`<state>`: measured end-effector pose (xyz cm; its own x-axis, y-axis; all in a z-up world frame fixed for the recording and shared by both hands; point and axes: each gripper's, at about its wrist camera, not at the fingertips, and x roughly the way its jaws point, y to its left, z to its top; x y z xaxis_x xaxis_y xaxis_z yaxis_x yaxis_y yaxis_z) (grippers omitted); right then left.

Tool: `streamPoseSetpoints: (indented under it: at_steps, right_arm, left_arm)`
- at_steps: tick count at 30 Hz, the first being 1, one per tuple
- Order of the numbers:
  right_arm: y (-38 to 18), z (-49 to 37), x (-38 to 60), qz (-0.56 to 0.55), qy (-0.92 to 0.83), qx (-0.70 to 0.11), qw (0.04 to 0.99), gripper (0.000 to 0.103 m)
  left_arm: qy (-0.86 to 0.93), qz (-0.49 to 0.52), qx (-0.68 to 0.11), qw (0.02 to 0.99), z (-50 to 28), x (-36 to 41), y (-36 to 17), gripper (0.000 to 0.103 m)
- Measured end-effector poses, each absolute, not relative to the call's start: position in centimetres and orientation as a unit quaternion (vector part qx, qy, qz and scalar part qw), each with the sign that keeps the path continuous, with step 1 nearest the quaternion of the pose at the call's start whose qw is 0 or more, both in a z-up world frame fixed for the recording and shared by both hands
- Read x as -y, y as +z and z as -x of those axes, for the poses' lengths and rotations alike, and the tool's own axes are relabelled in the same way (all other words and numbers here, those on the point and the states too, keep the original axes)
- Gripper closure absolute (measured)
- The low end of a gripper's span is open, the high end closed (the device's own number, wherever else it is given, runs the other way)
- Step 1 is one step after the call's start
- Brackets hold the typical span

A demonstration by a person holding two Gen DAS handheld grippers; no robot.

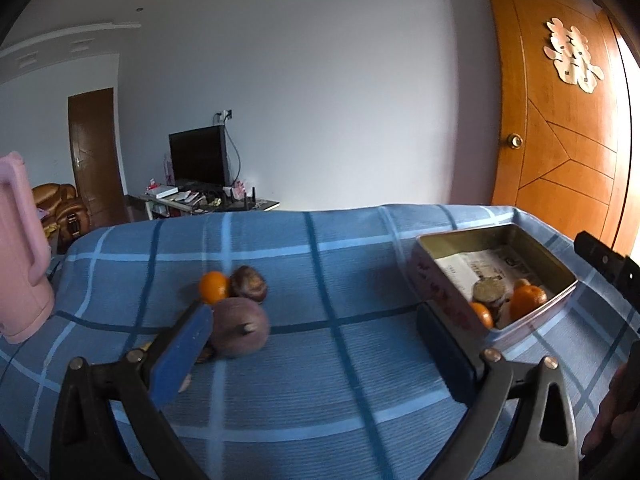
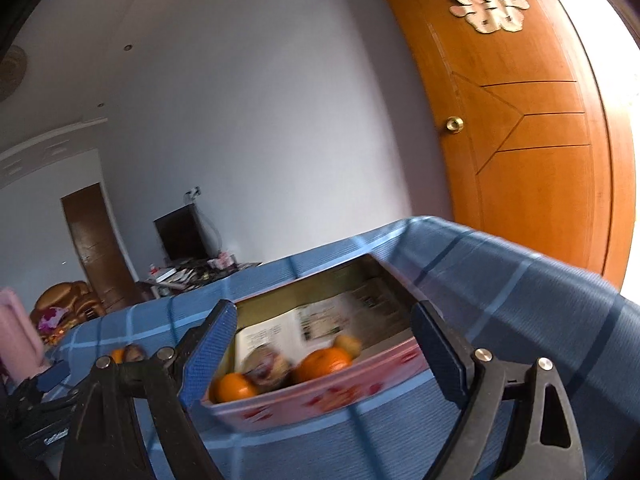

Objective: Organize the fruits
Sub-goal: 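Move both grippers from the tin back to the fruit cluster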

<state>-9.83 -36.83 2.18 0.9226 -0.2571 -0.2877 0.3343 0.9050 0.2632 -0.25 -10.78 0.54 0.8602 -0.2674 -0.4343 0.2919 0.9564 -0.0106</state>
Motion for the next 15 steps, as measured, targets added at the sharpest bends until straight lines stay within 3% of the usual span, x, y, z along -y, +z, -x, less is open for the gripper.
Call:
streamPoseSetpoints:
  at_steps: [15]
  right_arm:
    - [1.9, 5.9, 25.5, -0.124, -0.048, -0.166, 0.977, 0.013]
  left_arm:
    - [-0.117, 0.010, -0.274, 0.955, -3.0, -0.5, -0.6, 0.000]
